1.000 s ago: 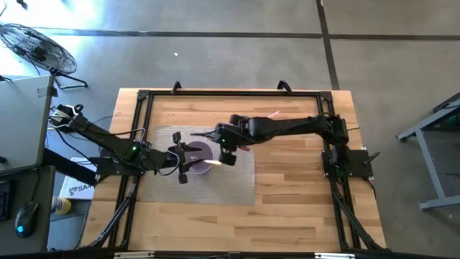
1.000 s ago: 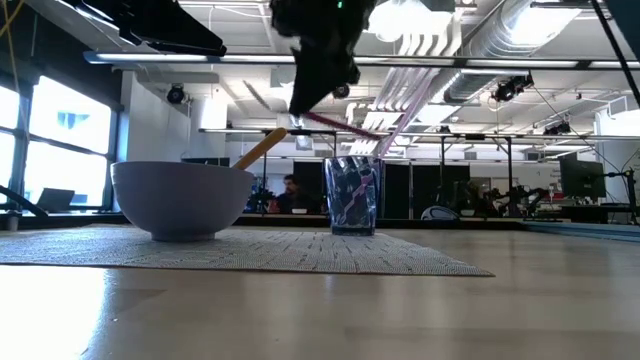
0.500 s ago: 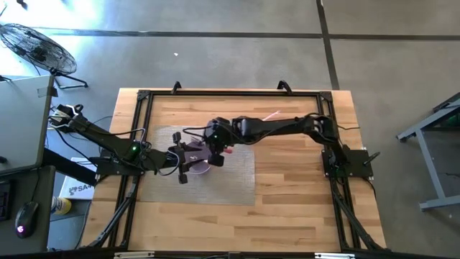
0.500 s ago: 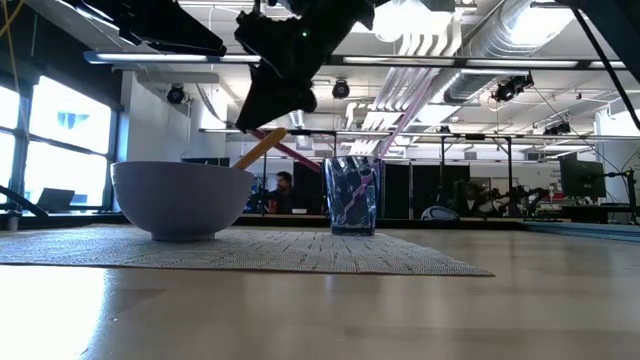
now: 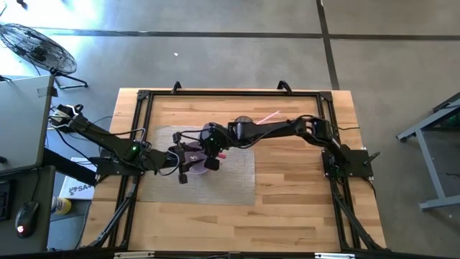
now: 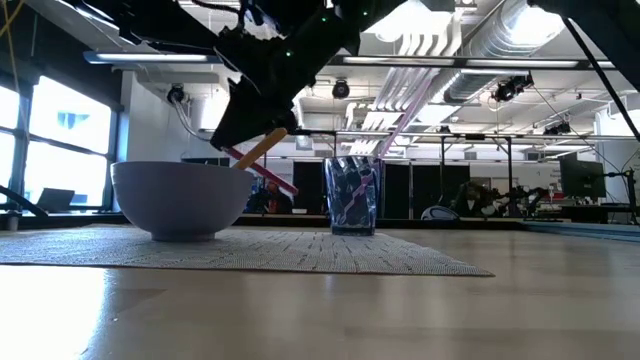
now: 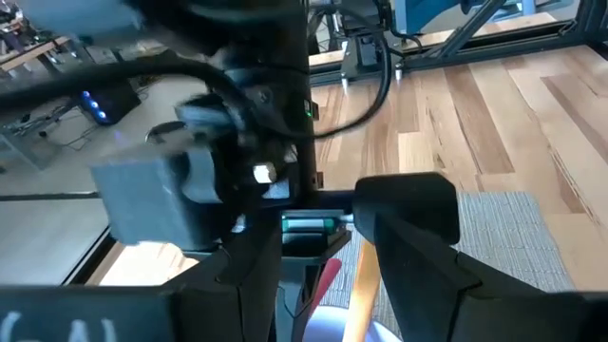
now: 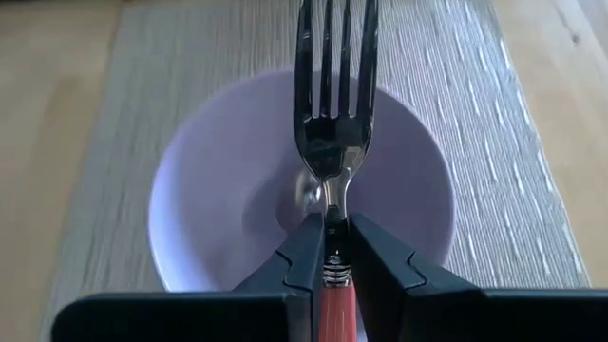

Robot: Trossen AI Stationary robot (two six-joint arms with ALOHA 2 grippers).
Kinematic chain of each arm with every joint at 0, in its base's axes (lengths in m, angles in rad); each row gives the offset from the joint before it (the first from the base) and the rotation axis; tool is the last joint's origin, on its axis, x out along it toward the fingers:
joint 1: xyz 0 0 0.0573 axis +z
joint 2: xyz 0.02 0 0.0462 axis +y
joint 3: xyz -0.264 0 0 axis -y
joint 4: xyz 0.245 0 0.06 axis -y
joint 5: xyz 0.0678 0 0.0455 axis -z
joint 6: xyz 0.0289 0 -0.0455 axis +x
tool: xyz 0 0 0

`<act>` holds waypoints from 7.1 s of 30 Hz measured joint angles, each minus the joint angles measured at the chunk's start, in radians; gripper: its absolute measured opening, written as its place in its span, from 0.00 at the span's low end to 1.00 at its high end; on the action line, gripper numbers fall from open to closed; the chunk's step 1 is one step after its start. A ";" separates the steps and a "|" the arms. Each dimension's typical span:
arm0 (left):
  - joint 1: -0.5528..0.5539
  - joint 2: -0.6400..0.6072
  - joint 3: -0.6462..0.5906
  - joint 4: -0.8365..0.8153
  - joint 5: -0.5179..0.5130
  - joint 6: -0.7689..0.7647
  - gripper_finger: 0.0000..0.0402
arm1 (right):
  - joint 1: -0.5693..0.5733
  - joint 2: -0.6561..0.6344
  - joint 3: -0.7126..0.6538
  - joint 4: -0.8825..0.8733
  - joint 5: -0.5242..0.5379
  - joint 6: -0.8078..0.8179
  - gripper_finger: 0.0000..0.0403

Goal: Pick & Place Utensil
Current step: Put the red fork into the purple bowl on the gray mat, then return to Home Position

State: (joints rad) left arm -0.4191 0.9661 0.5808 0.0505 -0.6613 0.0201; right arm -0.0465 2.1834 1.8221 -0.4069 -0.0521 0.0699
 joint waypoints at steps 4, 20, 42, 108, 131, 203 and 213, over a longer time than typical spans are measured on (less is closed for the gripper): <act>0.000 0.000 0.000 0.000 0.000 0.000 0.41 | 0.000 0.000 0.000 0.034 -0.005 0.000 0.10; 0.000 0.000 0.000 -0.002 0.001 0.000 0.41 | -0.001 0.047 0.000 0.122 -0.044 -0.007 0.12; 0.000 0.001 -0.001 -0.005 0.002 -0.001 0.41 | 0.001 0.055 -0.003 0.119 -0.041 -0.024 0.14; 0.000 0.000 0.000 -0.001 0.000 0.000 0.41 | 0.246 -0.791 -0.755 0.023 0.211 0.180 0.00; 0.000 0.000 0.000 0.000 0.000 0.000 0.41 | 0.325 -1.719 -1.608 0.476 0.269 0.179 0.02; 0.000 0.000 0.000 0.048 0.002 -0.010 0.41 | 0.086 -2.066 -1.812 0.560 0.017 -0.018 0.02; 0.122 -0.016 -0.035 0.043 0.518 0.027 0.41 | 0.086 -2.066 -1.812 0.560 0.016 -0.019 0.01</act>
State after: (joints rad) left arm -0.2975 0.9506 0.5456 0.0935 -0.1433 0.0470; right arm 0.0399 0.1177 0.0097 0.1532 -0.0360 0.0513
